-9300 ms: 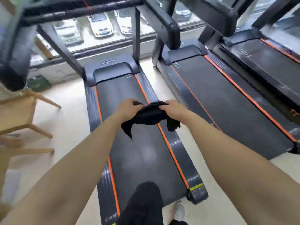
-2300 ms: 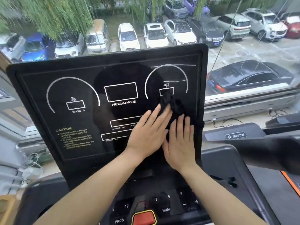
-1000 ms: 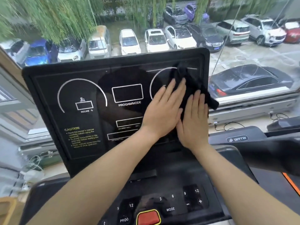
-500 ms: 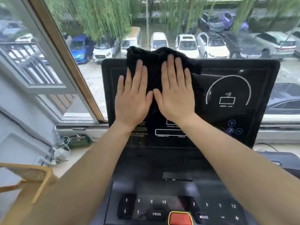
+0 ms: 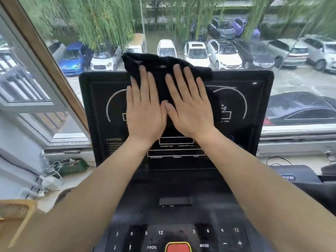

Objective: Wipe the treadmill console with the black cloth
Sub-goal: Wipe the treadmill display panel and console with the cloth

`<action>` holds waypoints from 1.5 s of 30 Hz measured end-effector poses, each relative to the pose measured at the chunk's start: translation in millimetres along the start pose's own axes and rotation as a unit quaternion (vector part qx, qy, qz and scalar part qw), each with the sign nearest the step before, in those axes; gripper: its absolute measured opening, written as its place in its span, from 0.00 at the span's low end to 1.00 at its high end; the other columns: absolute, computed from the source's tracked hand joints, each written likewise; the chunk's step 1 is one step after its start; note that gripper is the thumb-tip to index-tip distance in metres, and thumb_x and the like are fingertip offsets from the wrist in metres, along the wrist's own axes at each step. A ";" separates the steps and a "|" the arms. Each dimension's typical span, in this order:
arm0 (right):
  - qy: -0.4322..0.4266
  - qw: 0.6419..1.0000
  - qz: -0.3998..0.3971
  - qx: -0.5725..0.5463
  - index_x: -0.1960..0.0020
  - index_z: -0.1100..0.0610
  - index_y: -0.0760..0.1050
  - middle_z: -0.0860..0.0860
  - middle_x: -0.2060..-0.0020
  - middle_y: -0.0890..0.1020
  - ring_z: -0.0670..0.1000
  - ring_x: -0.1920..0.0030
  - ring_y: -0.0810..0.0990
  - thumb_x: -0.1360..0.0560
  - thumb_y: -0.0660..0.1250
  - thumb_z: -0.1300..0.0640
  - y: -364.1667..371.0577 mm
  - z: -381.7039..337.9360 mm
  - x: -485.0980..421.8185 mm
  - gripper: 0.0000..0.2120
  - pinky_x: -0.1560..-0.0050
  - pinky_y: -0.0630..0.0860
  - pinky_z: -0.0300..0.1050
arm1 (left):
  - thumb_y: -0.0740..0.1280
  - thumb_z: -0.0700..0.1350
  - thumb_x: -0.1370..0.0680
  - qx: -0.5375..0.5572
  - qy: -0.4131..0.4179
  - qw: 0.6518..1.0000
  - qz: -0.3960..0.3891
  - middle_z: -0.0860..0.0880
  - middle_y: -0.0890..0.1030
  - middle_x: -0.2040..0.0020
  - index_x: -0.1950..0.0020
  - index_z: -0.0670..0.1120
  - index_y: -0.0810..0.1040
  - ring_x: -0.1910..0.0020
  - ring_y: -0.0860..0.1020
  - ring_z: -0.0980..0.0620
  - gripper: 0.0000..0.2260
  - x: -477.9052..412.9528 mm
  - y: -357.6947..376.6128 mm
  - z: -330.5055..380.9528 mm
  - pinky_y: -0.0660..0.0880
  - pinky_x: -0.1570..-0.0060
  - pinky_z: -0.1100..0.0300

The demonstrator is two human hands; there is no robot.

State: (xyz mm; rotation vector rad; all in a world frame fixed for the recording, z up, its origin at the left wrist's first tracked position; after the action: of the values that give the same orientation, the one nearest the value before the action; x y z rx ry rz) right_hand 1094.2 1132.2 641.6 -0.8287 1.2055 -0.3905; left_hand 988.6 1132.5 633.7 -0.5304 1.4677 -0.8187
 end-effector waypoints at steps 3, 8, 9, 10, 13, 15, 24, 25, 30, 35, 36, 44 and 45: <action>0.056 0.998 -0.009 0.020 0.18 0.54 0.48 0.58 0.18 0.50 0.59 0.19 0.47 0.16 0.53 0.46 -11.0 99.7 41.0 0.31 0.21 0.41 0.55 | 0.50 0.55 0.16 0.013 0.069 0.998 -0.005 0.39 0.48 0.18 0.19 0.38 0.48 0.20 0.50 0.38 0.32 -11.1 10.6 97.0 0.48 0.22 0.45; 0.158 0.987 -0.022 0.002 0.19 0.61 0.44 0.62 0.19 0.48 0.60 0.19 0.42 0.16 0.46 0.48 -6.0 158.0 101.6 0.31 0.21 0.39 0.56 | 0.51 0.53 0.15 0.026 0.158 0.987 -0.021 0.41 0.50 0.17 0.18 0.38 0.49 0.19 0.50 0.41 0.30 5.4 35.7 184.5 0.42 0.22 0.49; 0.174 0.984 -0.022 0.002 0.19 0.63 0.44 0.64 0.20 0.48 0.62 0.20 0.42 0.16 0.46 0.48 -2.4 154.8 110.1 0.31 0.21 0.40 0.57 | 0.51 0.52 0.15 0.020 0.170 0.985 -0.024 0.42 0.50 0.17 0.18 0.39 0.48 0.19 0.50 0.42 0.29 12.6 38.8 184.4 0.42 0.22 0.49; 0.191 0.981 -0.025 0.003 0.19 0.64 0.45 0.64 0.20 0.47 0.62 0.20 0.42 0.16 0.47 0.48 1.7 149.0 117.6 0.31 0.21 0.40 0.57 | 0.51 0.52 0.15 0.015 0.186 0.982 -0.028 0.42 0.50 0.17 0.18 0.39 0.48 0.19 0.51 0.42 0.29 20.7 40.4 181.0 0.42 0.22 0.49; 0.203 0.978 -0.049 0.003 0.20 0.65 0.44 0.63 0.20 0.45 0.60 0.20 0.39 0.17 0.53 0.48 16.9 110.4 129.3 0.34 0.22 0.41 0.58 | 0.52 0.52 0.15 0.003 0.213 0.976 -0.032 0.43 0.52 0.18 0.18 0.40 0.50 0.19 0.55 0.43 0.28 47.7 42.3 146.1 0.45 0.22 0.50; 0.178 0.982 -0.057 0.011 0.20 0.65 0.44 0.62 0.21 0.43 0.59 0.21 0.38 0.17 0.55 0.47 24.1 71.5 120.5 0.35 0.22 0.43 0.59 | 0.53 0.52 0.15 -0.011 0.189 0.982 -0.024 0.44 0.52 0.18 0.18 0.41 0.52 0.20 0.57 0.44 0.28 59.0 39.4 104.7 0.48 0.22 0.50; 0.006 0.998 -0.052 -0.047 0.18 0.61 0.46 0.58 0.18 0.48 0.58 0.19 0.46 0.16 0.50 0.48 40.4 -124.4 15.4 0.32 0.20 0.43 0.55 | 0.47 0.53 0.14 -0.018 -0.010 1.000 -0.019 0.39 0.49 0.18 0.19 0.38 0.47 0.20 0.55 0.37 0.29 75.3 12.5 -113.4 0.51 0.23 0.40; -0.010 0.997 -0.061 -0.048 0.18 0.60 0.45 0.58 0.18 0.48 0.57 0.19 0.45 0.16 0.49 0.48 44.9 -140.8 13.8 0.32 0.20 0.42 0.54 | 0.47 0.52 0.14 -0.022 -0.029 0.999 -0.033 0.38 0.48 0.18 0.19 0.38 0.45 0.20 0.54 0.37 0.29 84.5 14.4 -128.5 0.52 0.23 0.39; -0.082 0.991 -0.099 -0.041 0.18 0.57 0.46 0.54 0.18 0.48 0.54 0.18 0.45 0.16 0.49 0.48 64.0 -162.9 52.6 0.31 0.20 0.43 0.52 | 0.52 0.47 0.17 -0.006 -0.054 0.995 -0.083 0.33 0.56 0.21 0.20 0.34 0.51 0.23 0.57 0.32 0.29 128.4 29.9 -123.0 0.52 0.24 0.39; -0.042 0.996 -0.084 -0.007 0.18 0.54 0.50 0.52 0.19 0.47 0.54 0.19 0.47 0.17 0.53 0.46 52.8 -56.9 108.6 0.31 0.21 0.46 0.53 | 0.54 0.52 0.17 -0.009 0.018 0.995 -0.103 0.34 0.59 0.21 0.20 0.35 0.53 0.26 0.61 0.32 0.31 120.6 46.0 -23.4 0.55 0.24 0.41; -0.017 0.997 -0.079 0.005 0.18 0.53 0.51 0.52 0.19 0.47 0.55 0.19 0.48 0.17 0.55 0.47 46.4 -24.3 116.1 0.31 0.21 0.46 0.54 | 0.54 0.53 0.17 -0.003 0.035 0.995 -0.094 0.36 0.57 0.20 0.20 0.36 0.51 0.25 0.60 0.33 0.31 108.8 45.8 3.4 0.54 0.24 0.42; 0.175 0.978 -0.115 0.023 0.20 0.62 0.42 0.59 0.21 0.44 0.65 0.20 0.46 0.17 0.50 0.46 46.2 100.8 208.2 0.34 0.22 0.44 0.59 | 0.55 0.52 0.16 -0.003 0.229 0.969 -0.088 0.43 0.53 0.18 0.18 0.40 0.47 0.20 0.55 0.42 0.31 117.5 73.0 163.6 0.49 0.22 0.48; 0.185 0.975 -0.125 0.019 0.20 0.64 0.44 0.61 0.20 0.46 0.66 0.20 0.46 0.17 0.50 0.46 50.4 90.5 216.7 0.34 0.22 0.45 0.60 | 0.55 0.52 0.15 -0.015 0.249 0.964 -0.094 0.44 0.53 0.18 0.19 0.40 0.46 0.20 0.54 0.43 0.31 127.3 75.1 159.7 0.47 0.22 0.49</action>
State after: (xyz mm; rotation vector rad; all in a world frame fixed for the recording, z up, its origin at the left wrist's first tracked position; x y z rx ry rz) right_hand 1244.0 1052.2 471.7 -0.9016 1.4345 -0.7983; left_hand 1147.0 1057.7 504.6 -0.5127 1.9116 -1.1386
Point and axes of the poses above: each hand's wrist, its own x-axis away from the middle knuckle, its own y-axis out of the palm, z = x × y, the point moved 10 cm from there along -x, towards the middle knuckle
